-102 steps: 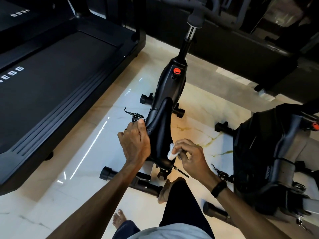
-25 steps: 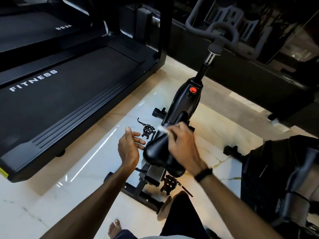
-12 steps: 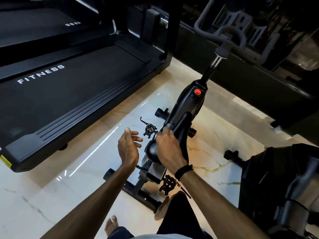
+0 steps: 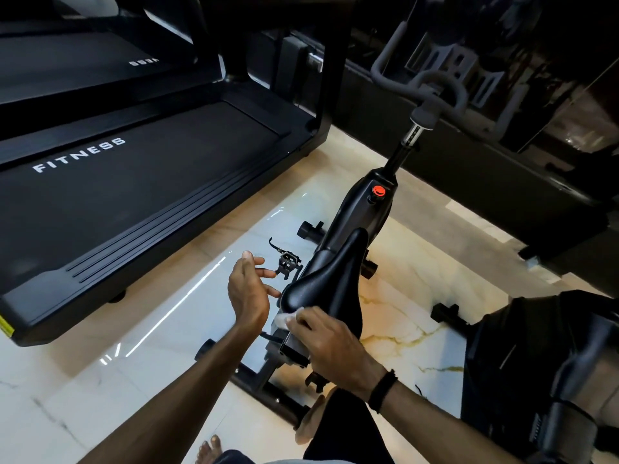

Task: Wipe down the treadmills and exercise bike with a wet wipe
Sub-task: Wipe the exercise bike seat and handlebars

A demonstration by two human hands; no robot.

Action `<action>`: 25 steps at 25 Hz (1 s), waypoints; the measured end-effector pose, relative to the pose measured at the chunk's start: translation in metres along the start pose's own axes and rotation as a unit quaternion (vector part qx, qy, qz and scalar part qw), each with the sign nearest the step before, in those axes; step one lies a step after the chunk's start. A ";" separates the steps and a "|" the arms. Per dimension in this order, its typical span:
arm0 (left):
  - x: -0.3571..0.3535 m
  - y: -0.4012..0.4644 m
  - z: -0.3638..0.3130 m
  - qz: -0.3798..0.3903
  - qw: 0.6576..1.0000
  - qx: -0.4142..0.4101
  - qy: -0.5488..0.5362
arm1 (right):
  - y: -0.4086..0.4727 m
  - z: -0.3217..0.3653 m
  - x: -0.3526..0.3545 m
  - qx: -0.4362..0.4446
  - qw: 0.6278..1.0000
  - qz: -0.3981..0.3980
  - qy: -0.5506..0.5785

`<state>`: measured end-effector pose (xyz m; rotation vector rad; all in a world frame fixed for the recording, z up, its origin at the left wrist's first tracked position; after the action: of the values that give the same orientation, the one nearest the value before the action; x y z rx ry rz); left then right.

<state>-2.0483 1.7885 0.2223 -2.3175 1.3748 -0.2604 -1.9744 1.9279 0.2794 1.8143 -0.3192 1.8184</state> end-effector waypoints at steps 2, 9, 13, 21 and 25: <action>0.008 0.002 -0.008 -0.020 1.000 -0.012 0.004 | -0.011 0.006 0.000 0.045 0.999 0.006 0.022; 0.018 -0.001 -0.013 -0.036 0.999 -0.013 0.027 | 0.040 -0.122 0.057 -0.251 0.966 -0.061 -0.004; 0.019 -0.009 -0.015 -0.028 0.999 -0.028 0.037 | 0.056 -0.140 0.020 -0.322 0.932 0.157 -0.047; 0.024 -0.010 -0.003 -0.043 0.999 -0.010 0.033 | 0.084 -0.034 -0.013 -0.172 0.969 0.175 -0.033; 0.020 -0.011 0.000 -0.029 0.999 -0.007 0.032 | 0.038 -0.003 0.003 -0.007 0.992 0.124 -0.018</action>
<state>-2.0297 1.7758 0.2263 -2.3823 1.3452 -0.3463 -1.9965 1.8988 0.2897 1.8680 -0.5921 1.9440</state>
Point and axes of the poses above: each hand's wrist, its own y-axis towards the middle knuckle, its own x-axis out of the back of the hand, z = x × y, the point moved 8 cm from there along y, towards the middle knuckle, and after that the axes turned 12 degrees about x, right-handed, at the moved point
